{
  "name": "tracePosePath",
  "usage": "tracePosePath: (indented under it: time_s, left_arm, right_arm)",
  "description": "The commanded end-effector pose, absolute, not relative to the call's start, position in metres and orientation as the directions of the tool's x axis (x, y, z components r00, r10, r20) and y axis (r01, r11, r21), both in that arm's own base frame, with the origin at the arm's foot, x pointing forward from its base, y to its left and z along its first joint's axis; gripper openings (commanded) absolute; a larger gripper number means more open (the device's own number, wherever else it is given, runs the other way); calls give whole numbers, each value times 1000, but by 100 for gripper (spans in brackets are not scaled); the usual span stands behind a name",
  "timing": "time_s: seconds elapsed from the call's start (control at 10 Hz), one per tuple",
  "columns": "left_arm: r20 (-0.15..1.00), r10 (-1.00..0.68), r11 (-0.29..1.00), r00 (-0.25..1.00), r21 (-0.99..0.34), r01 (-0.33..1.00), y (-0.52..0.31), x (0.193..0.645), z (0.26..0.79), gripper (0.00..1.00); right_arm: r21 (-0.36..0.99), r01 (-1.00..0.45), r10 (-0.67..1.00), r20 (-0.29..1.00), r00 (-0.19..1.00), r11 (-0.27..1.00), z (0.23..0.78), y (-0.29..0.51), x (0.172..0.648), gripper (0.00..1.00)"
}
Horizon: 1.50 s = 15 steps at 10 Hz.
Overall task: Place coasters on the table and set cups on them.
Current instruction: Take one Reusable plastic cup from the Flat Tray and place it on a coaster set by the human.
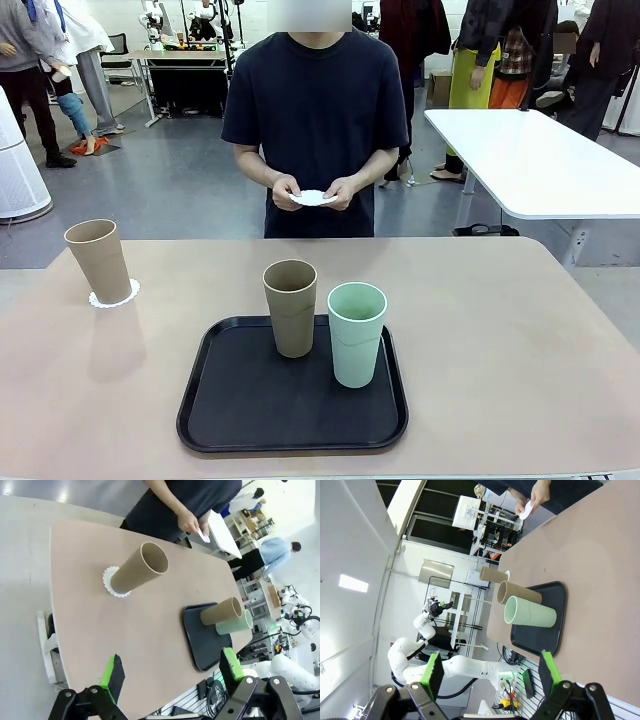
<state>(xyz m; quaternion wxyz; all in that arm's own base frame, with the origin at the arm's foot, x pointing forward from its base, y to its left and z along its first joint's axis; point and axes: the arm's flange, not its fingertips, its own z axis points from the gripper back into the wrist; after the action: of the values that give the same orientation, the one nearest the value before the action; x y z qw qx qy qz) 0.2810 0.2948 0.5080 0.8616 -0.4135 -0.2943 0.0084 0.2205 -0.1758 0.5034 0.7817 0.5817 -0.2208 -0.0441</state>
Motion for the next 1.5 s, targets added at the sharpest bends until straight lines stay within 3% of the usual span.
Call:
tracePosePath:
  time_s: [0.0, 0.4, 1.4]
  left_arm:
    - [439, 205, 608, 875, -757, 238, 281, 286, 499, 100]
    - [357, 110, 545, 928, -802, 244, 274, 302, 486, 100]
    - [383, 140, 536, 913, -805, 256, 264, 301, 479, 100]
  right_arm:
    - [931, -187, -339, 293, 894, 312, 503, -174, 222, 100]
    - [931, -187, -339, 293, 894, 312, 503, -174, 222, 100]
    - [931, -187, -339, 293, 894, 312, 503, -174, 222, 100]
